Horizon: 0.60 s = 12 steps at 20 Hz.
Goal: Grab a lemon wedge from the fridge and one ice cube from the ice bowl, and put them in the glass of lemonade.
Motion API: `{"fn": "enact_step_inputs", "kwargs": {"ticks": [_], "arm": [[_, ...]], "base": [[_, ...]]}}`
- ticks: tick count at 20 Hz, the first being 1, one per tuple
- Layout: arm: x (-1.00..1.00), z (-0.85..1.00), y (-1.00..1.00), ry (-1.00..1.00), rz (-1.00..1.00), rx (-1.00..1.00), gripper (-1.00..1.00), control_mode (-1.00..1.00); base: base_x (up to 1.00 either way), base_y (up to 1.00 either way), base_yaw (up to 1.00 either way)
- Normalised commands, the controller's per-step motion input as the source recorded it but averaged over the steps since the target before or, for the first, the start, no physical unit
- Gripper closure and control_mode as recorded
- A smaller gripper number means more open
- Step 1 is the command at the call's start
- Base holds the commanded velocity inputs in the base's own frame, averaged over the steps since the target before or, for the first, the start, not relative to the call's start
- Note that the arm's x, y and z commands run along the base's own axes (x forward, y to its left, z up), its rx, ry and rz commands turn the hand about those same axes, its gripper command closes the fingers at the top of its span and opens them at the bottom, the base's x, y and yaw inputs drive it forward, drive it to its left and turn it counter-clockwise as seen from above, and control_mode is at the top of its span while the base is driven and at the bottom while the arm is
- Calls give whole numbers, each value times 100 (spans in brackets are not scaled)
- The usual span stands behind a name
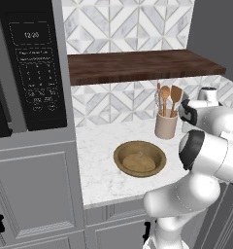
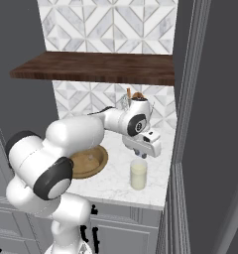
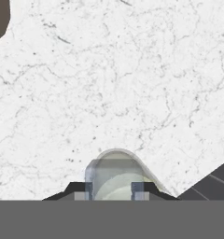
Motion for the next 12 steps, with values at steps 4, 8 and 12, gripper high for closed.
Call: {"fn": "enact_step_inputs", "kwargs": {"ticks": [4,8,12], "arm": [[0,0,0,0,0,0,100,-100],[0,0,0,0,0,0,100,-100],[-16,0,-2,-2,0,0,100,-100]], "base": [[0,0,0],[0,0,0],[0,0,0]]}}
